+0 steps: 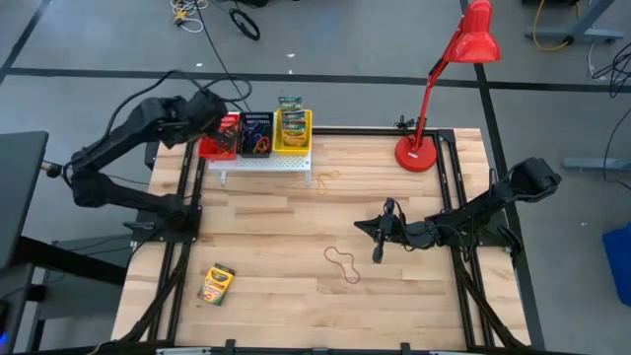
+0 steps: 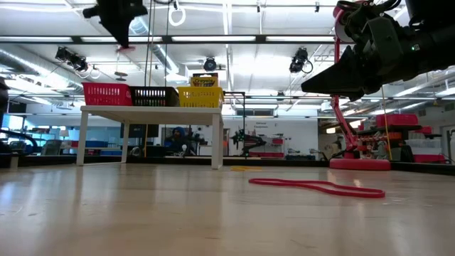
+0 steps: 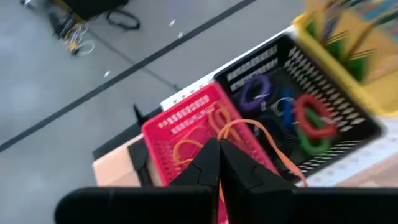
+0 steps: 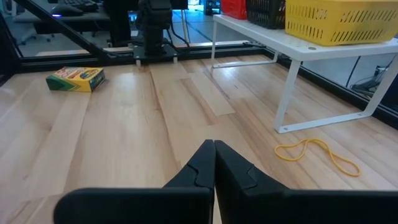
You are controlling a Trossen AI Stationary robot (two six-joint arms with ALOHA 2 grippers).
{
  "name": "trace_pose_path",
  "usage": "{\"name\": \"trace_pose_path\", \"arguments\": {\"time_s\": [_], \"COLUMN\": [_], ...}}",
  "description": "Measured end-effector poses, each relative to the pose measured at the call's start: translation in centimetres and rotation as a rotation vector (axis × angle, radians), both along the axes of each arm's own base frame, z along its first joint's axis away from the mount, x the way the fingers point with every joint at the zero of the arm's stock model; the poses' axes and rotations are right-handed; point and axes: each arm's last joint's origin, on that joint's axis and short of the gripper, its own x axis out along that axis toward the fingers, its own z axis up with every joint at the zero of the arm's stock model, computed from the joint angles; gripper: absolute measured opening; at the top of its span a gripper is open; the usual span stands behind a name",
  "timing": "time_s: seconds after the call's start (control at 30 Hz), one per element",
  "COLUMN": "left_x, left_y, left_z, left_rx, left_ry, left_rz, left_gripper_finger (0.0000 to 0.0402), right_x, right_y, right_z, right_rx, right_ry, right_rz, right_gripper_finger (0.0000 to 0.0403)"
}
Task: Pick & Place Office Desk Supplies
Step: Put the orange rubber band into the red bin on the shelf
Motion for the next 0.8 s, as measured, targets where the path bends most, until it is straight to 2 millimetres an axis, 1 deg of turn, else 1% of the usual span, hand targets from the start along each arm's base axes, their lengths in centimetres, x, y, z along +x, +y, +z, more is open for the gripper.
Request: {"name": "trace_pose_path", "arguments": {"time_s": [0.1,0.23,0.4,0.6,0.7,0.8], "left_x": [-0.1,-0.9,-1.6,-1.5,-1.4,-1.3], "left_y": [1.4,3.0,4.3,5.0,5.0,4.8], "left_z": [-0.9,-1.8,-3.7,-6.5,-6.9,-6.7], "left_rx": [-0.055,-0.117,-0.216,-0.301,-0.301,-0.288], "left_ry": [0.021,0.039,0.075,0.102,0.142,0.124], "left_rz": [0.050,0.109,0.142,0.104,0.065,0.043], "left_gripper_finger": [0.0005,0.0005,0.0005,0.0013,0.0033,0.0064], "right_x": [0.0,0.0,0.0,0.0,0.0,0.0], "right_y": [0.0,0.0,0.0,0.0,0.1,0.2], "right_z": [0.0,0.0,0.0,0.0,0.0,0.0], "right_rx": [0.005,0.007,0.007,0.008,0.019,0.028], "right_ry": [-0.002,-0.003,-0.002,-0.002,0.001,0.000], "right_rz": [-0.001,-0.002,-0.001,0.001,0.036,0.057], "right_gripper_finger": [0.0004,0.0004,0.0004,0.0004,0.0004,0.0004]}}
